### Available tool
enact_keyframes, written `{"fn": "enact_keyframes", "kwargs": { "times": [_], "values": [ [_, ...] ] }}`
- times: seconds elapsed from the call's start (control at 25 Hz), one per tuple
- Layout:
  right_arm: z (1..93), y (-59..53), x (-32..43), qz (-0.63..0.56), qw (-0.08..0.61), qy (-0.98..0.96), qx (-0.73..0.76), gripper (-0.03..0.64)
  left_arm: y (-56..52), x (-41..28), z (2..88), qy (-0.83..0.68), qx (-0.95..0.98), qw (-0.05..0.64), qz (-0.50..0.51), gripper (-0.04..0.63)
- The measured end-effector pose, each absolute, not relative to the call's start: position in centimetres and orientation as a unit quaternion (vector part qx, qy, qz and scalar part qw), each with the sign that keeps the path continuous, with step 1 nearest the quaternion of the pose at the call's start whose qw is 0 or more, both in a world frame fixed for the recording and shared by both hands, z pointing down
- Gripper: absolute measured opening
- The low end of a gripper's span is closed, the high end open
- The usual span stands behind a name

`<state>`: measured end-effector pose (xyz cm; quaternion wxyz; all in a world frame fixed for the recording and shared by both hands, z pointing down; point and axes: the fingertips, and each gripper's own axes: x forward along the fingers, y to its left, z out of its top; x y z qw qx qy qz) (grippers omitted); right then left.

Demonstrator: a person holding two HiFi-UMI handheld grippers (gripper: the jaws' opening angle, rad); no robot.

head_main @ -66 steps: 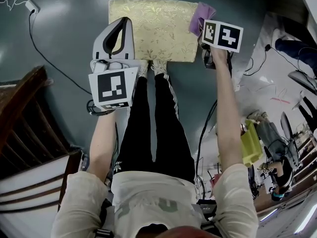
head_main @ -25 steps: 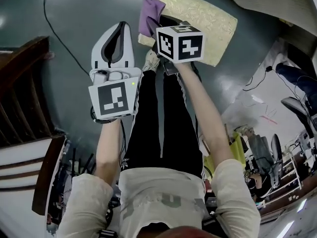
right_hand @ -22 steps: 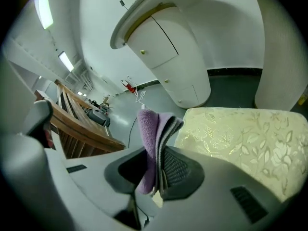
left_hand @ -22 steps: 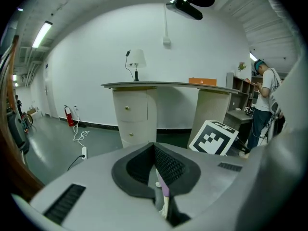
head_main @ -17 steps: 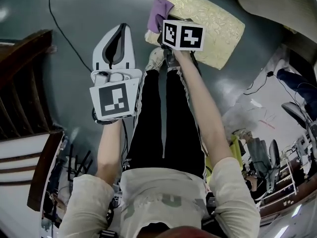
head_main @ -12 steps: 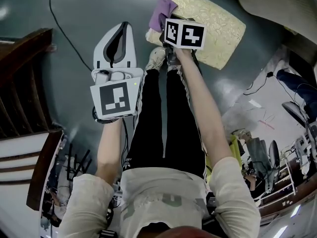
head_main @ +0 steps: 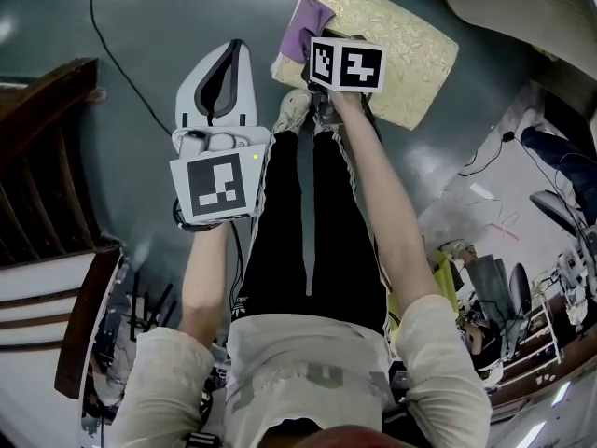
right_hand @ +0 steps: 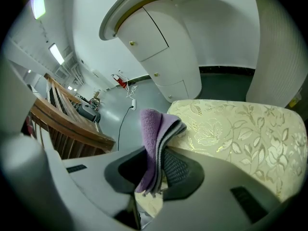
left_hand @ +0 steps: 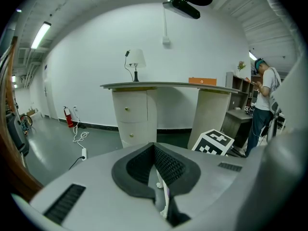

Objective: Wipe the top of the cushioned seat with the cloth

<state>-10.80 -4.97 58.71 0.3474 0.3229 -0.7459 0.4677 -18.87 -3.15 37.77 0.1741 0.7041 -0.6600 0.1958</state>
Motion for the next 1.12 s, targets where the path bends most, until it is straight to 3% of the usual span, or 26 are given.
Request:
{"fn": "enact_keyframes", "kwargs": {
  "times": [0.52, 1.12],
  "values": [
    [58.4, -4.3, -4.0, 0.465, 0.358, -0.729, 0.352, 0.089, -5.1, -14.8, 37.1, -0.623, 0.740, 0.166, 0.192, 0.006],
    [58.6, -3.0, 12.2, 0.438, 0.409, -0.682, 0.419, 0.089, -7.1, -6.3, 37.6, -0.562, 0.787, 0.156, 0.200, 0.006]
  ]
}}
